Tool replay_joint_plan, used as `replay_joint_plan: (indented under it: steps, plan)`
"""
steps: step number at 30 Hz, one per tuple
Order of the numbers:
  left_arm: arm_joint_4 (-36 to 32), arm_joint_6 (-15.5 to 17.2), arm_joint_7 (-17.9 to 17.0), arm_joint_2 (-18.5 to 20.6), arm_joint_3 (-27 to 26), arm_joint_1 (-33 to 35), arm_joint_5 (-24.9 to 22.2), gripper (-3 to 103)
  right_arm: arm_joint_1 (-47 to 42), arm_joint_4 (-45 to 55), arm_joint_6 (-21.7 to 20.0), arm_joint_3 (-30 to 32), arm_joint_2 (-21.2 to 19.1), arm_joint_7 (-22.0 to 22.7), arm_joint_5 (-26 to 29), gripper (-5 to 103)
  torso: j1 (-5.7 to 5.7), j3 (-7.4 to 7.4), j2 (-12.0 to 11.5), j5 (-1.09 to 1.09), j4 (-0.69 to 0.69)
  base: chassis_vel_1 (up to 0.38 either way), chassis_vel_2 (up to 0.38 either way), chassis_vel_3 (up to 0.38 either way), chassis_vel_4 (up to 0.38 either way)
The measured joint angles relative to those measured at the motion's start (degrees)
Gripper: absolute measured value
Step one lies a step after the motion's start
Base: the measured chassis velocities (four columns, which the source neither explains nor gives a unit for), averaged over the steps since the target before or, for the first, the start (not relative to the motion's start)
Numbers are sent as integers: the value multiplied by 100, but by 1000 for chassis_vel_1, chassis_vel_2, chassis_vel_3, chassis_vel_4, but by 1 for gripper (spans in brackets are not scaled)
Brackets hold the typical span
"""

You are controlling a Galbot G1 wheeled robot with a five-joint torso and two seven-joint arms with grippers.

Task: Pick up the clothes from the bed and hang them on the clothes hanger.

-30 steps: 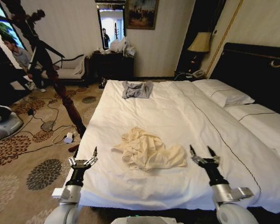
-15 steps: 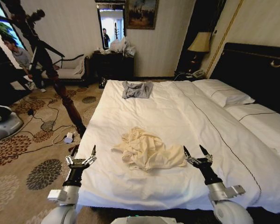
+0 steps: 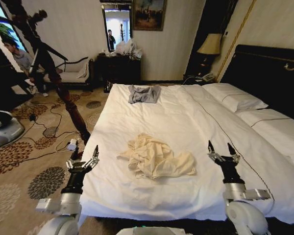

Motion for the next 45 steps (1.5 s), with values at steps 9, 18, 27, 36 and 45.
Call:
replay_joint_plan:
  steps: [9,18,27,36,45]
  plan:
    - [1131,115,-91,38,814,-181,252,100,-54,-78,17,-22,95,90,-118,100,0,0,0,-1,0,0,0,0,0]
    - [1505,610,-38,96,1162,-519,-426,100,-157,-66,23,-37,180,92,-177,100,0,0,0,0,0,0,0,0,0]
    - [1410,1415,865,872,916,-562,-1066,100,-186,-81,29,-73,162,131,-255,100,0,0,0,0,1,0,0,0,0]
    - [1715,1413,1408,1746,1080,-836,-1243,100,-190,-112,-17,-124,164,196,-347,100,0,0,0,-1,0,0,0,0,0]
    - [2152,1401,1344,2077,1348,-1476,-1540,92,-190,-155,-92,-146,150,287,-422,100,0,0,0,0,0,0,0,0,0]
